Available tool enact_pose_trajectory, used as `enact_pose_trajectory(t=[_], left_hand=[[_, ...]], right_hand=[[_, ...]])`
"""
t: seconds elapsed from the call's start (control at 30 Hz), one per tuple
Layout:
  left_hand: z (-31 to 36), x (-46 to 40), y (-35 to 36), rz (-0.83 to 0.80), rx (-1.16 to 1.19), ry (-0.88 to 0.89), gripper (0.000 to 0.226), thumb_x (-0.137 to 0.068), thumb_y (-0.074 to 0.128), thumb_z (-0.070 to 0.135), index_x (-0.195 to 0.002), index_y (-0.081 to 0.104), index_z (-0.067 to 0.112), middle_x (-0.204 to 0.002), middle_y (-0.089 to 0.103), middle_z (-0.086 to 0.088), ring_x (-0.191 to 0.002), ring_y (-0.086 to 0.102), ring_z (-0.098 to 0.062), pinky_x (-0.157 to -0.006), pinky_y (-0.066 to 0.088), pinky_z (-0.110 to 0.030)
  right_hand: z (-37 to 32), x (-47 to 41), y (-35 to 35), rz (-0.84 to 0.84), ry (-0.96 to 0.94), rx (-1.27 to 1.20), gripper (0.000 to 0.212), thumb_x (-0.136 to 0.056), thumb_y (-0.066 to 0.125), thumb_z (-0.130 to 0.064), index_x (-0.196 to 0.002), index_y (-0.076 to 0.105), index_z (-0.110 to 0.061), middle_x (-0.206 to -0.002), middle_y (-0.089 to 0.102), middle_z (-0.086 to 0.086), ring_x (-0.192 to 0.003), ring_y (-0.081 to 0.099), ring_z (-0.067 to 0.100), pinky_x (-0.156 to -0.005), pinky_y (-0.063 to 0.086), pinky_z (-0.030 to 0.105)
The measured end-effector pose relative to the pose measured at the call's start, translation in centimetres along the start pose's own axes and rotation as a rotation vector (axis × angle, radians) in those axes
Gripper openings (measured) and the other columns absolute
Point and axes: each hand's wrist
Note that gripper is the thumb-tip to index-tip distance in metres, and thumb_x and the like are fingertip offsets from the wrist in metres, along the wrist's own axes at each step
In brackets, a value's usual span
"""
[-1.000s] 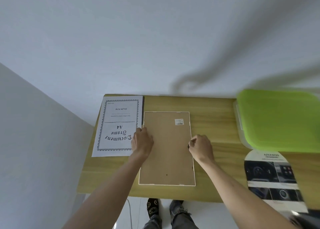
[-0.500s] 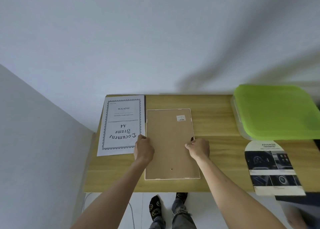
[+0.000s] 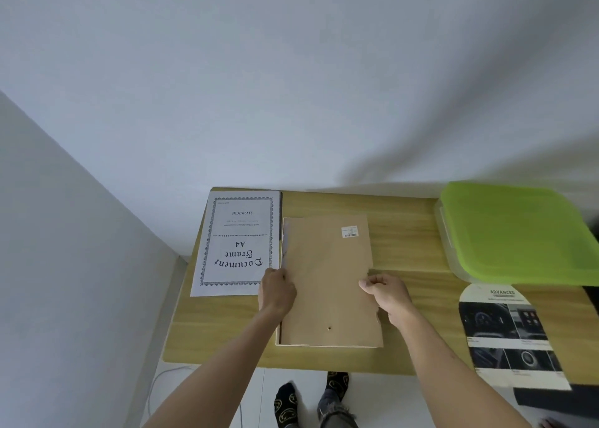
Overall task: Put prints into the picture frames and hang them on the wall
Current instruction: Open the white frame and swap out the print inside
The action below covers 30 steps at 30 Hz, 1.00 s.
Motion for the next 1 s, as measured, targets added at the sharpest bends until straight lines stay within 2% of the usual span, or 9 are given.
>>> enact_pose_trajectory(t=[0.1, 0.33, 0.43, 0.53, 0.63, 0.7, 0.77, 0.87, 1.0], left_hand=[[0.3, 0.1, -0.3, 0.003, 0.030, -0.027, 0.012, -0.084, 0.052, 0.009, -0.072, 0.052, 0.009, -0.097, 0.055, -0.009, -0.074, 0.051, -0.023, -0.062, 0.037, -0.028], [0.4, -0.1, -1.1, 0.003, 0.103, -0.088, 0.018, -0.079, 0.051, 0.006, -0.063, 0.043, 0.008, -0.071, 0.048, -0.008, -0.054, 0.037, -0.019, -0.050, 0.030, -0.025], [-0.1, 0.0, -1.6, -0.004, 0.078, -0.085, 0.013, -0.082, 0.053, 0.011, -0.069, 0.055, 0.011, -0.082, 0.060, -0.008, -0.065, 0.051, -0.021, -0.057, 0.037, -0.025], [-0.2, 0.1, -1.9, 0.020, 0.052, -0.070, 0.017, -0.087, 0.055, 0.019, -0.090, 0.070, 0.012, -0.111, 0.060, -0.009, -0.098, 0.059, -0.026, -0.067, 0.039, -0.028], [0.8, 0.7, -2.3, 0.034, 0.140, -0.019, 0.022, -0.089, 0.054, 0.015, -0.095, 0.073, 0.006, -0.096, 0.067, -0.007, -0.087, 0.058, -0.021, -0.063, 0.040, -0.025], [1.9, 1.1, -2.4, 0.014, 0.247, -0.004, 0.019, -0.088, 0.055, 0.009, -0.084, 0.074, 0.005, -0.080, 0.067, -0.007, -0.078, 0.058, -0.023, -0.066, 0.043, -0.028], [3.1, 1.3, -2.1, -0.023, 0.311, 0.007, 0.017, -0.087, 0.060, 0.009, -0.094, 0.076, 0.007, -0.086, 0.068, -0.003, -0.085, 0.061, -0.022, -0.075, 0.046, -0.028], [5.4, 1.6, -0.6, -0.115, 0.334, 0.036, 0.015, -0.086, 0.066, 0.008, -0.097, 0.076, 0.007, -0.092, 0.070, -0.002, -0.082, 0.064, -0.020, -0.075, 0.052, -0.029], [8.4, 1.7, 2.2, -0.170, 0.288, 0.058, 0.006, -0.083, 0.070, 0.010, -0.084, 0.076, 0.008, -0.085, 0.072, -0.005, -0.079, 0.066, -0.020, -0.076, 0.055, -0.032]], right_hand=[[-0.2, 0.2, -0.7, -0.010, 0.027, -0.079, 0.014, -0.083, 0.078, -0.013, -0.092, 0.070, -0.006, -0.077, 0.065, 0.001, -0.058, 0.048, 0.013, -0.050, 0.031, 0.024], [0.1, 0.4, -0.1, -0.073, 0.122, -0.207, 0.019, -0.073, 0.085, -0.013, -0.087, 0.072, -0.011, -0.091, 0.076, 0.008, -0.080, 0.049, 0.024, -0.057, 0.032, 0.029], [0.2, 0.8, -0.2, -0.106, 0.113, -0.244, 0.016, -0.073, 0.083, -0.009, -0.085, 0.072, -0.011, -0.087, 0.076, 0.006, -0.079, 0.051, 0.024, -0.057, 0.033, 0.030], [-0.2, 1.7, -0.7, -0.138, 0.098, -0.284, 0.021, -0.076, 0.081, -0.006, -0.094, 0.071, -0.008, -0.088, 0.075, 0.006, -0.079, 0.062, 0.023, -0.061, 0.045, 0.033], [-0.4, 2.2, -1.6, -0.164, 0.079, -0.328, 0.021, -0.078, 0.080, -0.006, -0.096, 0.069, -0.008, -0.088, 0.072, 0.005, -0.080, 0.066, 0.019, -0.070, 0.051, 0.035], [-0.3, 2.5, -2.4, -0.130, 0.055, -0.338, 0.018, -0.079, 0.080, -0.008, -0.094, 0.070, -0.010, -0.088, 0.072, 0.004, -0.076, 0.066, 0.017, -0.066, 0.049, 0.031], [0.1, 2.5, -3.4, -0.004, -0.003, -0.317, 0.014, -0.079, 0.082, -0.012, -0.089, 0.071, -0.012, -0.087, 0.073, 0.002, -0.076, 0.066, 0.015, -0.063, 0.048, 0.028], [0.7, 2.2, -5.6, 0.156, -0.100, -0.177, 0.008, -0.083, 0.079, -0.018, -0.086, 0.072, -0.020, -0.097, 0.074, 0.001, -0.089, 0.067, 0.019, -0.079, 0.054, 0.034], [1.8, 0.9, -8.8, 0.141, -0.091, -0.028, 0.020, -0.089, 0.071, -0.017, -0.109, 0.070, -0.018, -0.115, 0.068, 0.004, -0.103, 0.062, 0.022, -0.092, 0.048, 0.034]])
Point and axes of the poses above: each hand's wrist, its own x-axis away from the middle knuckle, its own y-axis out of the palm, z = x × y
